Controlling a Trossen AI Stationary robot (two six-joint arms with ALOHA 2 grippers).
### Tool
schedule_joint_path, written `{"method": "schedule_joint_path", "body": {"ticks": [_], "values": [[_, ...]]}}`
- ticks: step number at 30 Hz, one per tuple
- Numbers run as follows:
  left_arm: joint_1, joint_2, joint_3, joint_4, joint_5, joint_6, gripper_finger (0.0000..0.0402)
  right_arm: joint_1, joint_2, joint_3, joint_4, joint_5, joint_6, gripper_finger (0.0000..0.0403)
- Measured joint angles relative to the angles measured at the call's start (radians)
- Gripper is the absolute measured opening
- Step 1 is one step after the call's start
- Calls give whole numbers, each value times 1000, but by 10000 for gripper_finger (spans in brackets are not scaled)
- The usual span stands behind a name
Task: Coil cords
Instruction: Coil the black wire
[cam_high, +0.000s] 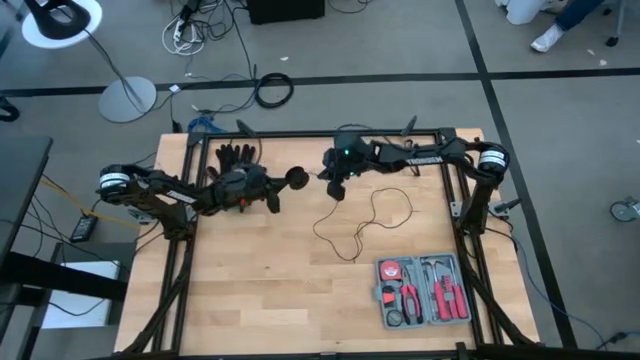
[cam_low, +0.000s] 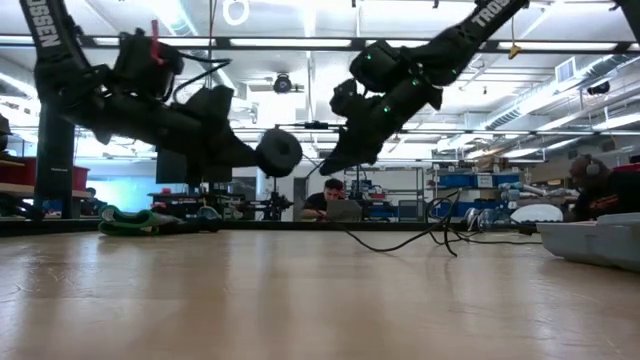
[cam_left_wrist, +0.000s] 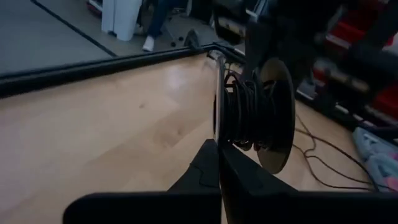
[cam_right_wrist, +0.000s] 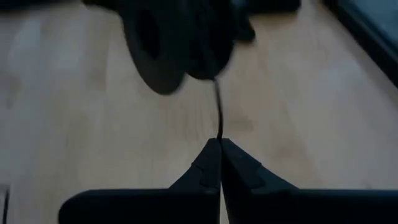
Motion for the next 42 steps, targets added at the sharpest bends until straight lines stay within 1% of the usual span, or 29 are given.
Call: {"method": "schedule_joint_path", "body": {"ticks": [2,4,7,12,16,22,24,25,29,33,35,39,42], "values": [[0,0,-23,47,1,-23,0,26,2,-52,132,30,58,0],[-3,0,-28,77,0,-40,0,57,28,-83,275,85,84,0],[-8,1,-29,98,5,-45,0,103,94,-85,366,139,85,0],[-11,1,-14,107,21,-74,0,137,209,-32,406,246,106,0],[-11,1,-14,99,-4,-94,0,139,217,-25,450,245,103,11],[-12,0,-39,83,-152,-86,0,139,189,-26,443,243,95,50],[-15,0,-50,79,-192,-85,0,139,179,-26,396,243,93,69],[-18,1,-55,79,-211,-85,0,136,168,-26,361,243,85,77],[-40,0,-83,100,-273,-89,0,125,86,-26,115,249,34,105],[-72,0,-110,148,-317,-90,0,105,7,-27,-80,262,31,110],[-87,1,-122,172,-352,-90,0,91,-27,-36,-126,262,31,109],[-103,1,-126,179,-395,-88,0,74,-72,-122,-89,263,60,108],[-108,1,-126,189,-408,-88,0,71,-83,-229,49,264,133,108]]}}
